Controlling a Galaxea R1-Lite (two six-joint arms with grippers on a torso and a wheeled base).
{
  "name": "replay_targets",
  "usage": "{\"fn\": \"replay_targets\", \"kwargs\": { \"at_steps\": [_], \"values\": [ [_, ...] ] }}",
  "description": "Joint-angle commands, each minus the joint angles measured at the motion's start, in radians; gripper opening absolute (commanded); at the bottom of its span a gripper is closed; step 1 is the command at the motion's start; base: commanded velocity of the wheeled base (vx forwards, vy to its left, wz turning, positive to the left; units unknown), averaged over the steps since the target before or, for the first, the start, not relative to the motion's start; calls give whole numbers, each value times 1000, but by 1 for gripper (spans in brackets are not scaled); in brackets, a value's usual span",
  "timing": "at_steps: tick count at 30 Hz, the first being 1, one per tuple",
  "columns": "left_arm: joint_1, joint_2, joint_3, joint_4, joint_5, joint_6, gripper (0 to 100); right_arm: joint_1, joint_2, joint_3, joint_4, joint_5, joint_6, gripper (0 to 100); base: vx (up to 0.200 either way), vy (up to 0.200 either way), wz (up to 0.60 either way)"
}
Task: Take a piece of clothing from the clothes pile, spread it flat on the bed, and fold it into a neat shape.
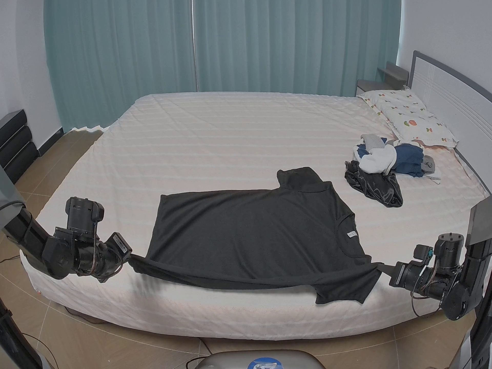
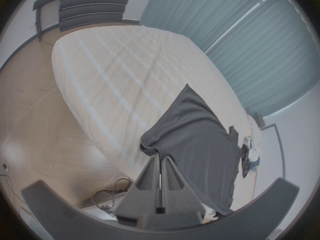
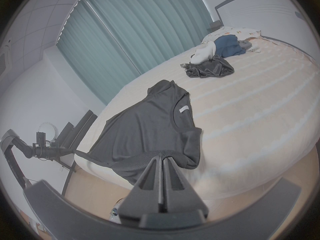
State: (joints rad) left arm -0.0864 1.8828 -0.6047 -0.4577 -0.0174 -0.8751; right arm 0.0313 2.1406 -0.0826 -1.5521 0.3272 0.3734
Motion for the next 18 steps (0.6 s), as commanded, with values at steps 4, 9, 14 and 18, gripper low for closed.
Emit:
{"fn": "replay_targets", "kwargs": {
  "at_steps": [4, 9, 14, 18],
  "values": [
    [4, 22, -40, 2, -10, -33, 0, -5, -30, -46, -5, -2, 15, 0, 0, 0, 0],
    [-4, 53, -32, -1, -9, -30, 0, -5, -34, -86, -3, -5, 25, 0, 0, 0, 0],
    [8, 78, -41, -6, -12, -42, 0, -2, -31, -115, 9, -5, 25, 0, 0, 0, 0],
    [11, 85, -69, -9, -13, -110, 0, 1, -33, -131, 12, -5, 25, 0, 50, 0, 0]
  ]
}}
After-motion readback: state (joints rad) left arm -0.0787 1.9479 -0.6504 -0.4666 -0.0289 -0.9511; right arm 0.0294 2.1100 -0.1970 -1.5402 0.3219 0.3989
